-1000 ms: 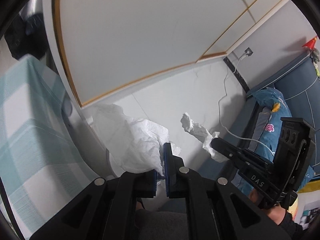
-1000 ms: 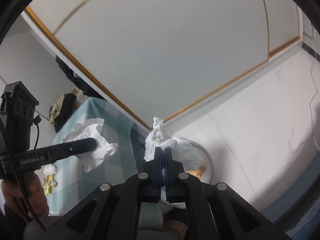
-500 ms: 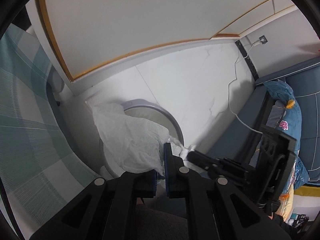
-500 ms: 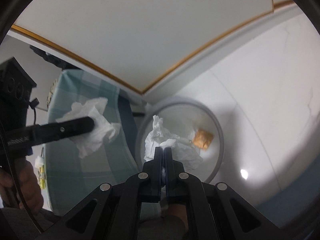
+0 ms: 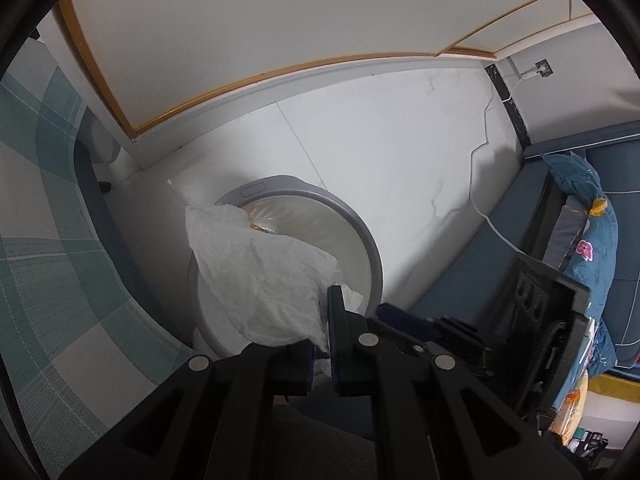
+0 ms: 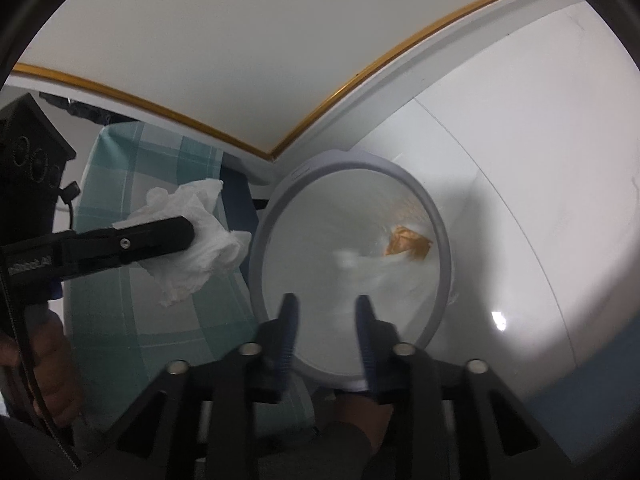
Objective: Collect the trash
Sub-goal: 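Open the left tool over the white bin to drop its tissue, then move both open tools back over the table of trash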
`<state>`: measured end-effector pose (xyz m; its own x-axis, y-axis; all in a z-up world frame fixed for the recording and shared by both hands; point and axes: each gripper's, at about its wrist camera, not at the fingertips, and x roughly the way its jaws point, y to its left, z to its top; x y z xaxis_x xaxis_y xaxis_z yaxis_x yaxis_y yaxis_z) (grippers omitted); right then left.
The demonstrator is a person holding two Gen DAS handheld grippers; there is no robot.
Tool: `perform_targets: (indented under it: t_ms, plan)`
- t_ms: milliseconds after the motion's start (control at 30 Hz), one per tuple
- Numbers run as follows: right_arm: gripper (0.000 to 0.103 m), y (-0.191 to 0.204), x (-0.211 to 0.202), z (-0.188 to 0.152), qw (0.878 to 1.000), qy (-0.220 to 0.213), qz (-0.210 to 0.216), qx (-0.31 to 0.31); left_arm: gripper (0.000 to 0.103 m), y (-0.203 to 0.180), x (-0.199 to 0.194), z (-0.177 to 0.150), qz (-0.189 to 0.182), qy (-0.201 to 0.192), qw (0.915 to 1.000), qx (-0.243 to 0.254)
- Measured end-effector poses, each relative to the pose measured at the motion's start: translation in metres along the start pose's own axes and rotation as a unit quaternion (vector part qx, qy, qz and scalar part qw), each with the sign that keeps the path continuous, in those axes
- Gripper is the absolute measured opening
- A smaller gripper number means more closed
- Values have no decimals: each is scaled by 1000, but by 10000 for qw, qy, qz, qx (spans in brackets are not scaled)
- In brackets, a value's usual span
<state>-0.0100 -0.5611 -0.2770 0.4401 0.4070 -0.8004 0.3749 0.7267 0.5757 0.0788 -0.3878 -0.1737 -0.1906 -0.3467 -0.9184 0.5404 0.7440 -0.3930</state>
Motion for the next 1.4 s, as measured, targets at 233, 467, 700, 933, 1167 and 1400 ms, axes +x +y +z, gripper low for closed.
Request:
perform_targets:
  t_ms: [233, 467, 700, 933, 1167, 1400]
  plan:
    - [65, -5, -16, 0, 9993, -220, -295, -14, 2, 0, 12, 1, 98, 201, 9997, -94]
    - [73, 5, -41, 3, 9959, -566, -707, -80, 2, 3, 17, -1, 145, 343, 9992, -137]
    - [78, 11, -52, 6, 9929, -731, -925, -126, 3, 1, 27, -5, 235, 597, 9979, -64]
    - [80, 13, -58, 6, 9919, -802, -985, -73, 27, 1, 27, -8, 320, 661, 9972, -122]
    - [81, 16, -62, 3, 9908, -910, -998, -35, 28, 3, 21, -9, 384, 424, 9981, -216]
    - [81, 27, -78, 3, 9897, -1064, -960, -73, 28, -7, -11, -16, 647, -218, 9976, 88]
